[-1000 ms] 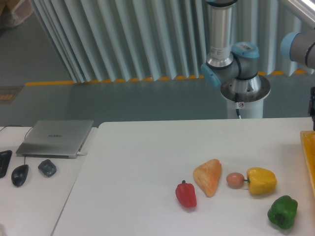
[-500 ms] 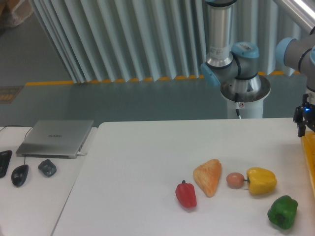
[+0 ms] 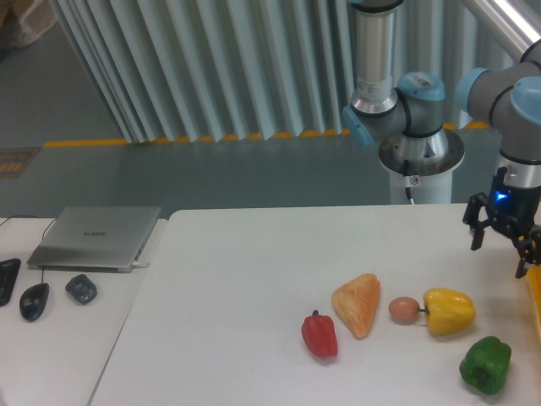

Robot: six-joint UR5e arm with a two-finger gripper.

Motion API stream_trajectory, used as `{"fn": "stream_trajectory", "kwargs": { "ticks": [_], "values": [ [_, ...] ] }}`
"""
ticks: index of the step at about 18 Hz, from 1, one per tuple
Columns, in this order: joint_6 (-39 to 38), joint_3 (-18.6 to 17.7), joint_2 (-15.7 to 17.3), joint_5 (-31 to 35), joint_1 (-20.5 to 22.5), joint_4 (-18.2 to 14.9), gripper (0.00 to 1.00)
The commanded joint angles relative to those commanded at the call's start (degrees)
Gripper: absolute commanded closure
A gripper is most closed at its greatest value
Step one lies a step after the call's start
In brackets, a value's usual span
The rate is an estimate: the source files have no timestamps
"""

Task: Place the triangular bread in the basket
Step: 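Lower the open gripper over the triangular bread slice, then close the gripper on the triangular bread slice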

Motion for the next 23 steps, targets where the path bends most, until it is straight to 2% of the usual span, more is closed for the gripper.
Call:
{"fn": "stream_trajectory", "kwargs": {
  "ticks": [5, 8, 10, 13, 17, 21, 23],
  "values": [
    [-6.9, 0.9, -0.3, 1.2, -7.1, 0.0, 0.0],
    [-7.4, 1.6, -2.9, 6.8, -13.5, -0.1, 0.0],
    [-7.7, 2.3, -4.0, 11.4, -16.3, -0.1, 0.0],
    [-7.8, 3.2, -4.4, 12.4, -17.7, 0.0, 0.0],
    [-7.8, 2.6, -5.1, 13.5, -19.8, -0.2, 0.0],
    [-8.0, 2.1, -9.1, 12.8, -23.4, -1.4, 0.0],
    [-8.5, 2.2, -9.8, 11.9, -23.7, -1.2, 0.0]
  ]
}}
